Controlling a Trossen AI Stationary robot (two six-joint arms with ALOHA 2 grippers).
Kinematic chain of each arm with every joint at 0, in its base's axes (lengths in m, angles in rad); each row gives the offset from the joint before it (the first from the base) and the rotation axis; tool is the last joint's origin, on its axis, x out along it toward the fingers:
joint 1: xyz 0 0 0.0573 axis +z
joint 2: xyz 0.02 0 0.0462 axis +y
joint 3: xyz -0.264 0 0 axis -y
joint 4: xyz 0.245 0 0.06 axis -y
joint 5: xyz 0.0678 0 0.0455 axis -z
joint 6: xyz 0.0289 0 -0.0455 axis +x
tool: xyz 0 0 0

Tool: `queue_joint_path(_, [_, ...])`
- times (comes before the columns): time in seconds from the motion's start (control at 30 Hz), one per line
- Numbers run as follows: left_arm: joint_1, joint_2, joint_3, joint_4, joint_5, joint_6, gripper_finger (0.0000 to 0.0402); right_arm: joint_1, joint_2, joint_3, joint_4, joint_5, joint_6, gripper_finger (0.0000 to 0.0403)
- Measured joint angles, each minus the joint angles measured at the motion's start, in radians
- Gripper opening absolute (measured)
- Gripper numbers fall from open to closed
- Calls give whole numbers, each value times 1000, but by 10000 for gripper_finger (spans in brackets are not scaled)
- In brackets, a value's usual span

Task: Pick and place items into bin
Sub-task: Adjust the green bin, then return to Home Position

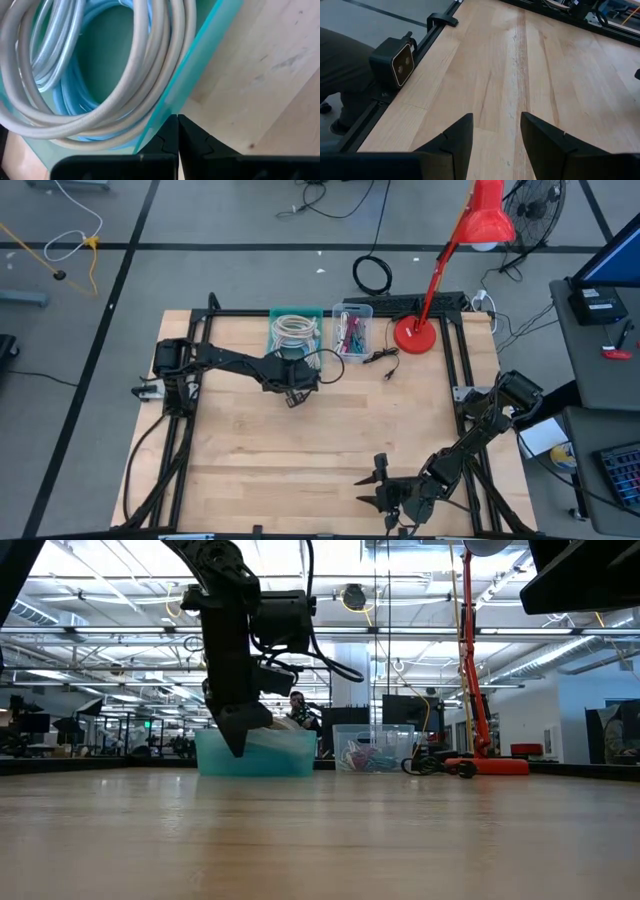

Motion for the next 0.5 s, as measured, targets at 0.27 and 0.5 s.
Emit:
queue_joint_path(0.27, [-35, 0, 0, 13, 28, -24, 0, 0, 0, 0, 0, 0, 0, 155])
queue_joint_path(0.5, [-135, 0, 1, 22, 54, -72, 0, 0, 0, 0, 0, 0, 0, 155])
